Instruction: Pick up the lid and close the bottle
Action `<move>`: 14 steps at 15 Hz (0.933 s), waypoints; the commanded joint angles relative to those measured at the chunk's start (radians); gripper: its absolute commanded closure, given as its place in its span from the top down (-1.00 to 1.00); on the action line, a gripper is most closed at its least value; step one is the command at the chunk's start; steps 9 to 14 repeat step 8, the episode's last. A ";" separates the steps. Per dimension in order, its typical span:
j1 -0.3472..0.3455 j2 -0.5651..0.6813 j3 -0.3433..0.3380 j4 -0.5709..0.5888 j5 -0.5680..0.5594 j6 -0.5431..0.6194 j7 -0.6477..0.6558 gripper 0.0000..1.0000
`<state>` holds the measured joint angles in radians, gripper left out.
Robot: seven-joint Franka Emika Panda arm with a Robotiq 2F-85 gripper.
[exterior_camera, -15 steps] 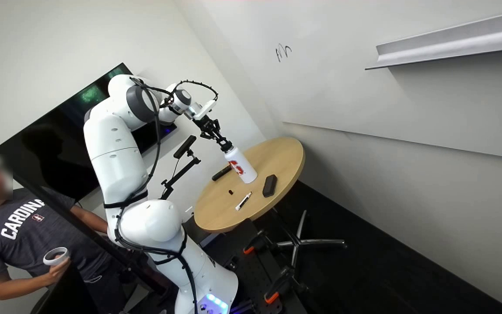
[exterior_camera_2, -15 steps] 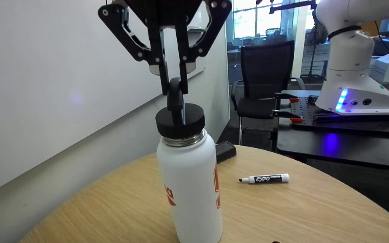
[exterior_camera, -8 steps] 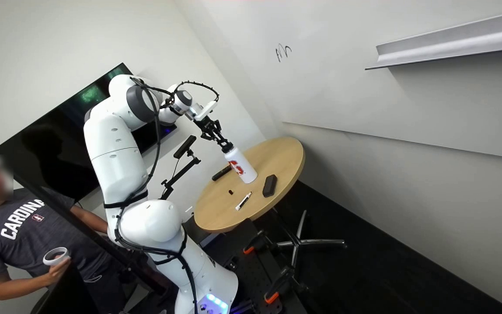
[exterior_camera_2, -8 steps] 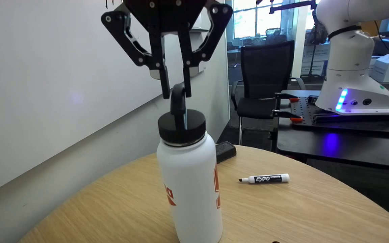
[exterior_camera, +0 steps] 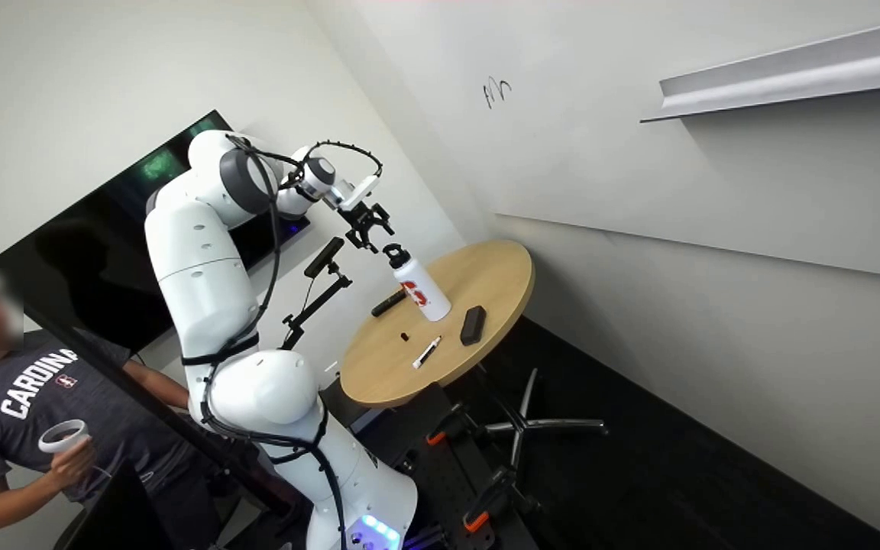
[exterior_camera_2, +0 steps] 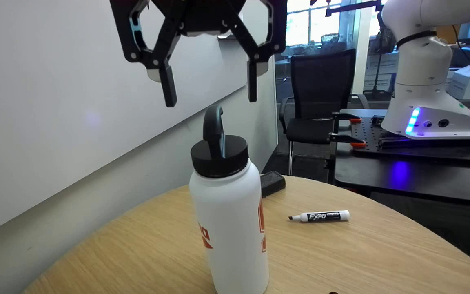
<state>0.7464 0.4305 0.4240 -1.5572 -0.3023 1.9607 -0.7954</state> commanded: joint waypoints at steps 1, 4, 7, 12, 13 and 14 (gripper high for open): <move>-0.012 -0.095 0.016 -0.046 0.024 -0.012 0.003 1.00; -0.012 -0.157 0.032 -0.039 0.040 -0.058 -0.009 1.00; -0.015 -0.204 0.047 -0.025 0.062 -0.108 -0.029 1.00; -0.014 -0.214 0.049 -0.022 0.065 -0.118 -0.028 1.00; -0.014 -0.214 0.049 -0.022 0.065 -0.118 -0.028 1.00; -0.014 -0.214 0.049 -0.022 0.065 -0.118 -0.028 1.00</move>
